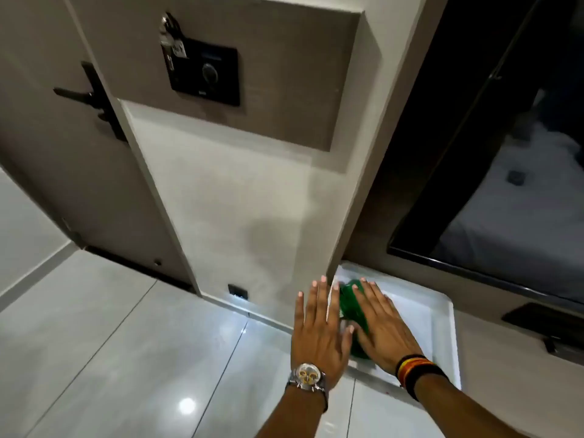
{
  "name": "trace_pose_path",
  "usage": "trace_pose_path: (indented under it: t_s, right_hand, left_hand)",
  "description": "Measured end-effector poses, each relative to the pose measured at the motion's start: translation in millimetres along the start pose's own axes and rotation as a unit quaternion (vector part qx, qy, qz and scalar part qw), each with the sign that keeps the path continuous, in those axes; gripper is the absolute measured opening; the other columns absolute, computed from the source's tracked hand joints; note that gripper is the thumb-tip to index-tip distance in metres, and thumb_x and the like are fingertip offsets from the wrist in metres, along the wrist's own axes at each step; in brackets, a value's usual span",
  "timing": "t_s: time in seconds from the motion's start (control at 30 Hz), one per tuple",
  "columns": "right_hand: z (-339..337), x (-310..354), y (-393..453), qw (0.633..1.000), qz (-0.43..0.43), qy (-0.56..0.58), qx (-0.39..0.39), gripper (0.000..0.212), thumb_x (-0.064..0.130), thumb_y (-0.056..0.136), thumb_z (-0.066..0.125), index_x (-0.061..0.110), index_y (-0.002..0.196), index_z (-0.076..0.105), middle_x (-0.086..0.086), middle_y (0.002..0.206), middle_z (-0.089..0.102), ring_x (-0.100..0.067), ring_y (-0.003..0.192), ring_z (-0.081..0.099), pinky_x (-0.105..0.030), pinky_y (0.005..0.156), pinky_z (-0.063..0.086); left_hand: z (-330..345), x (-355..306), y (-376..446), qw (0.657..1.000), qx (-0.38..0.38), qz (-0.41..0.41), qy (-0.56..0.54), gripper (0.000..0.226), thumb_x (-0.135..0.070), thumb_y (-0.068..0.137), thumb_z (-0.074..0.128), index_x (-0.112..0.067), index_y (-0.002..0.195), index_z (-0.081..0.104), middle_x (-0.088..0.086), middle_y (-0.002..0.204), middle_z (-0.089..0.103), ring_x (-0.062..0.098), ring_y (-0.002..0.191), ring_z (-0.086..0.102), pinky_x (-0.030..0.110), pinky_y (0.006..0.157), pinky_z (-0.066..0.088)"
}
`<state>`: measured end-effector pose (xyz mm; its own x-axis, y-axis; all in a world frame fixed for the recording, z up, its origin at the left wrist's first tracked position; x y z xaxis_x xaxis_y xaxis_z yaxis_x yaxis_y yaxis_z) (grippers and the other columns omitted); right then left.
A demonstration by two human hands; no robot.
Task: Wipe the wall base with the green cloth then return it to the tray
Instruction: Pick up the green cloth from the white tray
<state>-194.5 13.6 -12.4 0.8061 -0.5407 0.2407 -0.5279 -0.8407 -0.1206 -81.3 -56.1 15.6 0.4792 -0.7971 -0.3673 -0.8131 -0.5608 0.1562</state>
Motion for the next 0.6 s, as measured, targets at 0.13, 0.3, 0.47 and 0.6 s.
trace_pose_path:
  t_s: [0.13,0.3,0.47,0.6]
  right_hand:
    - [54,-29,22,0.994,-0.004,-0.055,0.098,0.094,0.057,0.096,0.047,0.028,0.164,-0.010,-0.001,0.170,-0.024,-0.024,0.160,-0.020,-0.048,0.132,0.001]
    - [89,-44,40,0.997,0.001,-0.012,0.079,0.083,0.049,0.101,0.046,0.030,0.165,-0.004,-0.001,0.173,-0.018,-0.022,0.160,-0.020,-0.049,0.132,-0.001]
    - [86,-47,41,0.994,0.062,0.081,0.030,0.071,0.027,0.104,0.054,0.030,0.164,0.016,0.002,0.175,0.002,-0.021,0.162,-0.002,-0.045,0.133,0.006]
    - [49,-50,39,0.978,0.112,0.171,-0.027,0.064,-0.002,0.099,0.051,0.022,0.157,0.041,-0.003,0.168,0.034,-0.027,0.154,0.034,-0.039,0.129,0.025]
  left_hand:
    - [56,4,-5,0.997,0.071,-0.027,0.013,0.080,-0.056,0.107,0.023,-0.016,0.173,0.003,0.011,0.180,-0.010,0.032,0.168,-0.007,0.051,0.131,-0.008]
    - [92,1,-6,0.995,0.097,-0.024,0.014,0.081,-0.058,0.105,0.012,-0.017,0.172,-0.007,0.009,0.179,-0.021,0.029,0.167,-0.020,0.053,0.134,-0.018]
    - [95,1,0,0.996,0.086,-0.039,-0.002,0.081,-0.060,0.107,0.016,-0.018,0.173,-0.004,0.008,0.180,-0.017,0.027,0.167,-0.018,0.053,0.134,-0.015]
    - [72,11,5,0.998,0.053,-0.025,0.003,0.081,-0.060,0.106,0.018,-0.016,0.173,0.008,0.010,0.182,-0.004,0.028,0.168,-0.008,0.053,0.136,-0.011]
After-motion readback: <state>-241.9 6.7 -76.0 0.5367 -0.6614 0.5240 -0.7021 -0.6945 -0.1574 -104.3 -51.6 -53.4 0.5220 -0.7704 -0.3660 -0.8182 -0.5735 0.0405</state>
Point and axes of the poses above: each hand's wrist, its own y-axis towards the middle knuckle, its own z-axis out of the palm, x = y × z, the point moved 10 cm from there along y, towards the middle knuckle
